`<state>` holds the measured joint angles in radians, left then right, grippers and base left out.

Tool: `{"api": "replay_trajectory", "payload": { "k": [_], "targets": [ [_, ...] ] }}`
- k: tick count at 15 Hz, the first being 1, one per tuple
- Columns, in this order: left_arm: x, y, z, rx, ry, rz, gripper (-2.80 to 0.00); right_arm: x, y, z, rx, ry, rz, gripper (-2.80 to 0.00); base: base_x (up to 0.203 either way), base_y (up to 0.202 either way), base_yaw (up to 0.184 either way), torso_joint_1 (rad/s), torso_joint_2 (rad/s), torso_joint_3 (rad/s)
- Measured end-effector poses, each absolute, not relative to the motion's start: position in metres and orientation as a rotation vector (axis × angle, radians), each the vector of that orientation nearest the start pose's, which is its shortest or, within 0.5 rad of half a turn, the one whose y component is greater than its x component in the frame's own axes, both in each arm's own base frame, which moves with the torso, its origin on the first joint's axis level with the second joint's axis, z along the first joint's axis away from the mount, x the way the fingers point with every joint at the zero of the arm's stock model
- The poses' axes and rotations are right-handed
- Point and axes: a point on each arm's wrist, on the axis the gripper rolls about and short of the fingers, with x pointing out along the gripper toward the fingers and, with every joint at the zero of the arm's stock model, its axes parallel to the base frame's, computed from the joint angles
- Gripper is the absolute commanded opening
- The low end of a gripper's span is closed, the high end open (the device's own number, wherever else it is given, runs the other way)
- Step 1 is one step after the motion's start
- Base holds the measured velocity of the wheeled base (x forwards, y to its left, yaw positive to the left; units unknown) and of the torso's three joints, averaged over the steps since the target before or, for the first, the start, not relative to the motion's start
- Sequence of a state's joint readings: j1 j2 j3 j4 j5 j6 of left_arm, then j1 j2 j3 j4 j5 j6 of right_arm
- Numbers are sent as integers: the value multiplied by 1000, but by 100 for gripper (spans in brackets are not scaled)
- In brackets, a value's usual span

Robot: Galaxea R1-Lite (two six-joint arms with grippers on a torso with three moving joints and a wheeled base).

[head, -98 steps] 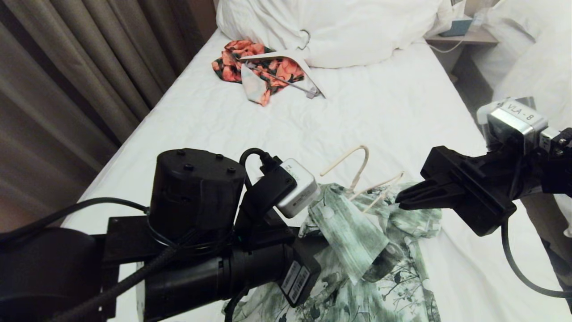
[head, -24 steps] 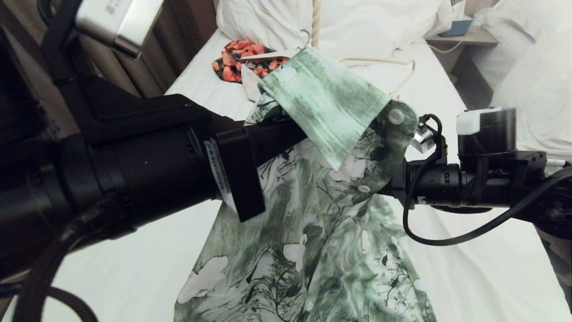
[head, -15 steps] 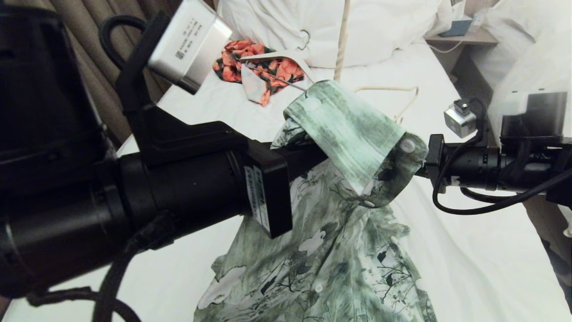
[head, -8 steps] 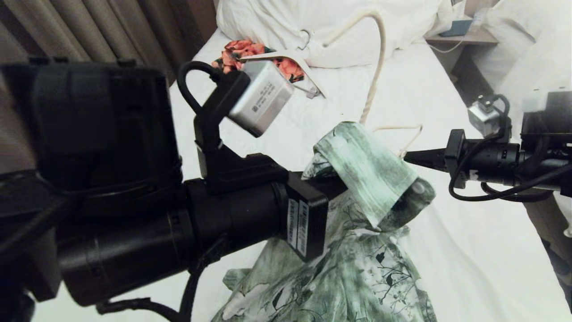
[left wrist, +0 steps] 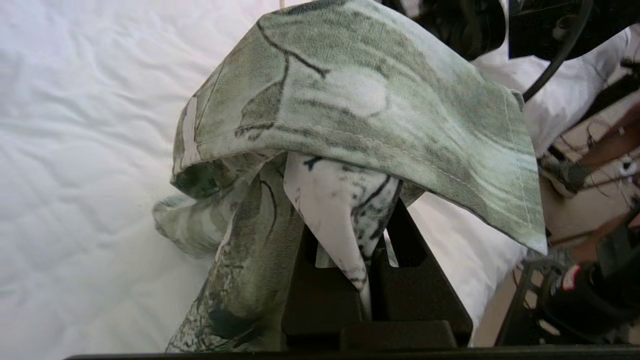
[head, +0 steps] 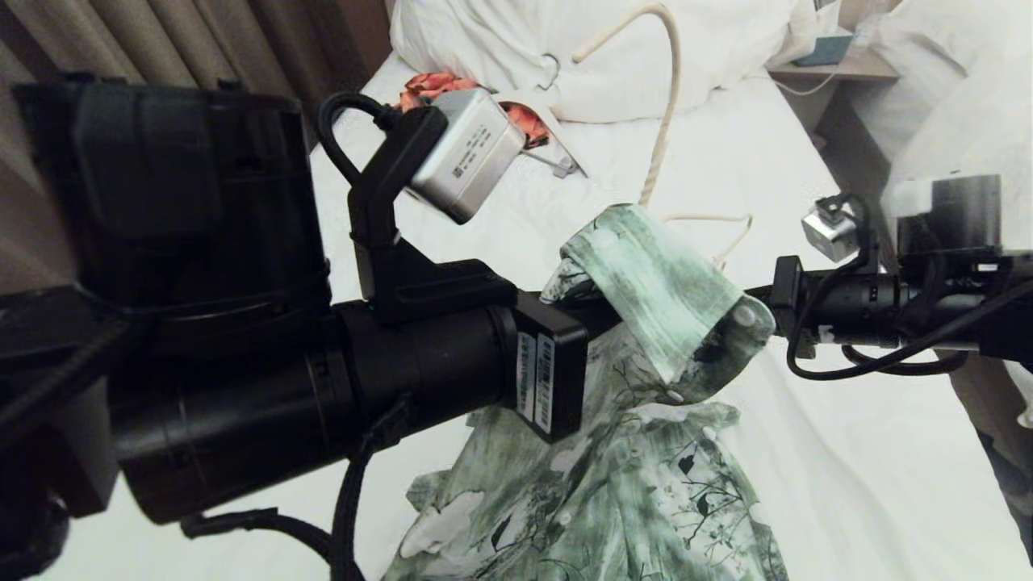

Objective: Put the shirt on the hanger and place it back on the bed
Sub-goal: Hook the other side of the shirt onto the hanger

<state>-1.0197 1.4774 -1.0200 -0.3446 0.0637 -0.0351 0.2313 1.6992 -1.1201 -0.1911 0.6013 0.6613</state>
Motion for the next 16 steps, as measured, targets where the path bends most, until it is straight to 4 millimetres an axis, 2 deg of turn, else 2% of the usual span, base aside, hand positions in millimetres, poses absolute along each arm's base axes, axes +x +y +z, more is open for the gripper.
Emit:
{"api": "replay_trajectory", "payload": {
  "k": [4, 6, 10, 16],
  "targets": [
    [137, -215, 289, 5, 81, -942, -280, 327, 104, 245, 531, 712, 719, 0, 0, 0, 0, 0, 0, 0],
    [135, -212, 292, -2, 72, -941, -280, 340, 111, 246, 414, 743, 751, 0, 0, 0, 0, 0, 0, 0],
    [135, -209, 295, -8, 60, -932, -280, 349, 117, 229, 172, 796, 883, 0, 0, 0, 0, 0, 0, 0],
    [136, -203, 300, -18, 41, -915, -280, 357, 123, 213, 188, 801, 977, 0, 0, 0, 0, 0, 0, 0]
  ]
}}
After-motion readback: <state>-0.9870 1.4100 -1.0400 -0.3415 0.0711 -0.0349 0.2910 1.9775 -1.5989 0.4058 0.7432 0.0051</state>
